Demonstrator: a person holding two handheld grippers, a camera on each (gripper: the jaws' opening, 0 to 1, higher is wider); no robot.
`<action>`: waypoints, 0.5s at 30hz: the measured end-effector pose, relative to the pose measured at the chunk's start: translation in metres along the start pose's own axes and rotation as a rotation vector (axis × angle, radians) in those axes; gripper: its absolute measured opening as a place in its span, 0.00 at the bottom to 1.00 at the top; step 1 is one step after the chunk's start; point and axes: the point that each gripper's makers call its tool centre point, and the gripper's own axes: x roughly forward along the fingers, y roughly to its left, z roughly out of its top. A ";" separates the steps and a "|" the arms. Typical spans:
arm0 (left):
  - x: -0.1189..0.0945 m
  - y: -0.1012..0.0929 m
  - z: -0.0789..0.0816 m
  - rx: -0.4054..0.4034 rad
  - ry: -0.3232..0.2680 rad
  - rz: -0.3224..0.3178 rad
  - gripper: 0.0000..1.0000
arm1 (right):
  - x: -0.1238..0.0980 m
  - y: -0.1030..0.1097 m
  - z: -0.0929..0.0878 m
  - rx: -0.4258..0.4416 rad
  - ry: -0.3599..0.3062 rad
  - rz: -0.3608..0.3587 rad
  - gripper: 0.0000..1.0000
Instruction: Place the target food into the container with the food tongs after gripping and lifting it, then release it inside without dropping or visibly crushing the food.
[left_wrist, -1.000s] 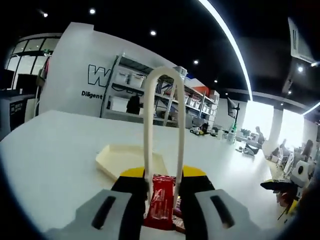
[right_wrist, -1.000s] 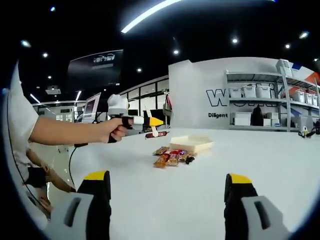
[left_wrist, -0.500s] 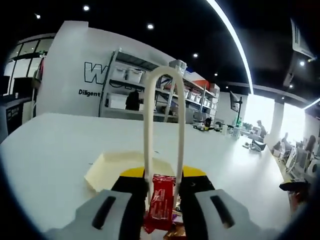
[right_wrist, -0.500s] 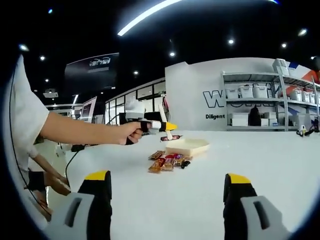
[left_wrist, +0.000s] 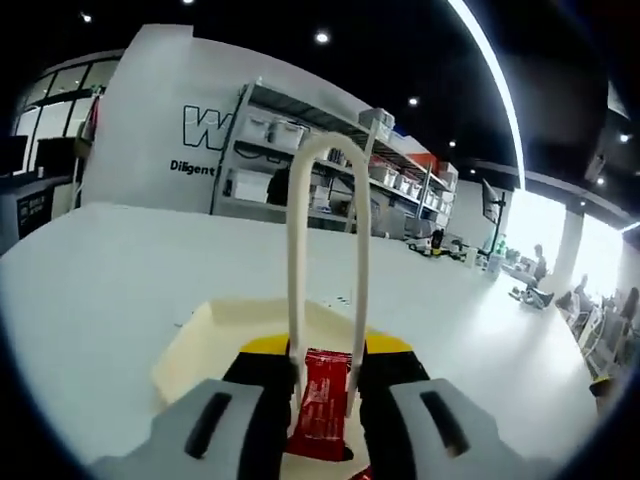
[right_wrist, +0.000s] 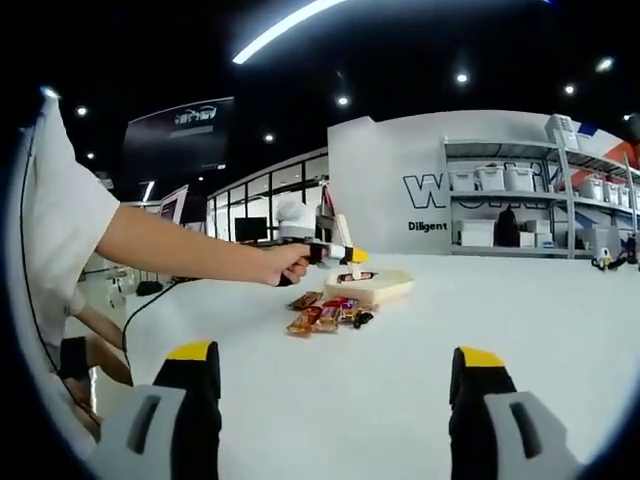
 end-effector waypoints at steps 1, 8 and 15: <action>0.003 0.003 0.000 -0.006 -0.004 0.007 0.23 | 0.001 -0.002 -0.002 0.002 0.005 -0.001 0.94; 0.017 0.025 -0.007 0.073 0.024 0.092 0.23 | 0.000 -0.004 -0.003 0.001 0.012 -0.003 0.94; 0.026 0.040 -0.007 0.118 0.036 0.127 0.23 | 0.001 -0.007 -0.004 0.003 0.014 0.001 0.91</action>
